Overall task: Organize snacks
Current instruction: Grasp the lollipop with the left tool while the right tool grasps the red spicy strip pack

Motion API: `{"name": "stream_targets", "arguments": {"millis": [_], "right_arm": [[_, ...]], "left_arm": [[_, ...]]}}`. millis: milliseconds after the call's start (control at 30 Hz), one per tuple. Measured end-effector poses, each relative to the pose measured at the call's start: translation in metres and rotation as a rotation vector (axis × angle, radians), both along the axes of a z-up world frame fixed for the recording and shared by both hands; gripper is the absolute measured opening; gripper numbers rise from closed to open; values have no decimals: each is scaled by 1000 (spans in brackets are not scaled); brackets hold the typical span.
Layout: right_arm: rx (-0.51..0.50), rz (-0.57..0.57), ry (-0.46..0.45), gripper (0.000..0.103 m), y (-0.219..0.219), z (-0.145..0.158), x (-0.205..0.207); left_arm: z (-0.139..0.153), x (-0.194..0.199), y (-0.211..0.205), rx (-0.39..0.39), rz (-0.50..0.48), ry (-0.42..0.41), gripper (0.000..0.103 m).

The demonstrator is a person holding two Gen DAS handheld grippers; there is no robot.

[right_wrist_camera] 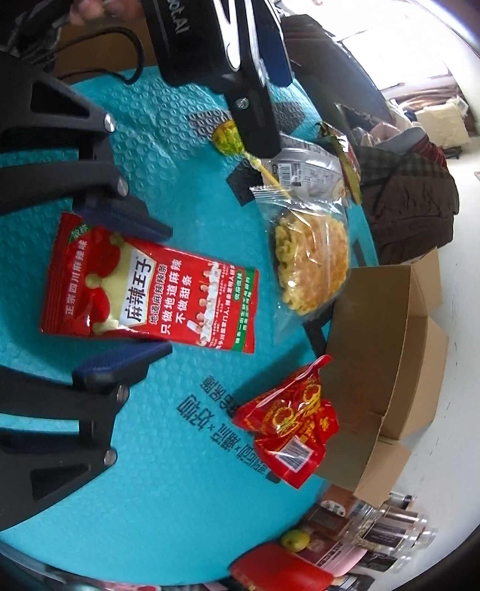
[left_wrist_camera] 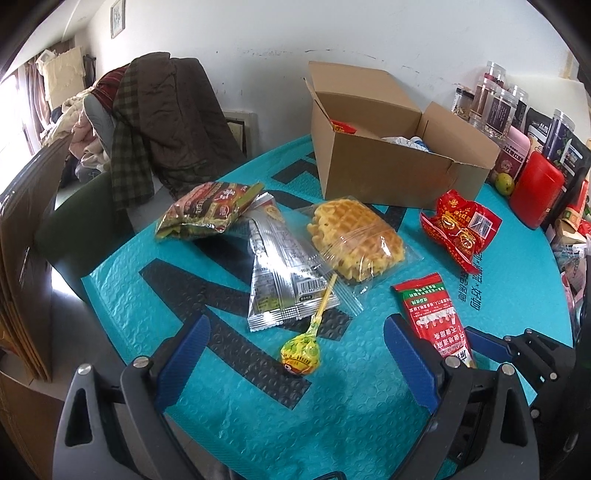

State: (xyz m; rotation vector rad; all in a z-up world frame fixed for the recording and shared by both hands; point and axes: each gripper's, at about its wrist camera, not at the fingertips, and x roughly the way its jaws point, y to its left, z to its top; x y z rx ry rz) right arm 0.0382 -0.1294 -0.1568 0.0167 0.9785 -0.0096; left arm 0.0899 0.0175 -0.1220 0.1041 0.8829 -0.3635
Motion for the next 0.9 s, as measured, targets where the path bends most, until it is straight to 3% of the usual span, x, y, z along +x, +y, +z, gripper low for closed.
{"name": "stream_targets", "arguments": {"millis": [500,567,700,767,900], "right_arm": [[44,-15,-7,48,-26,2,-5],[43,-17,-7,48,-28,2,-5],[39,-21,-11,48,-30,2,-7],[40,-23,-12,48,-30,2,-8],[44,-27,-13,48,-32,2,-9]], "left_arm": [[-18,-3,-6,18,-31,56,94],[-25,-3,-6,17,-45,87,72],[-34,-3,-4,10,-38,111,52],[-34,-4,-4,26,-35,98,30],[-35,-4,-1,14,-36,97,25]]}}
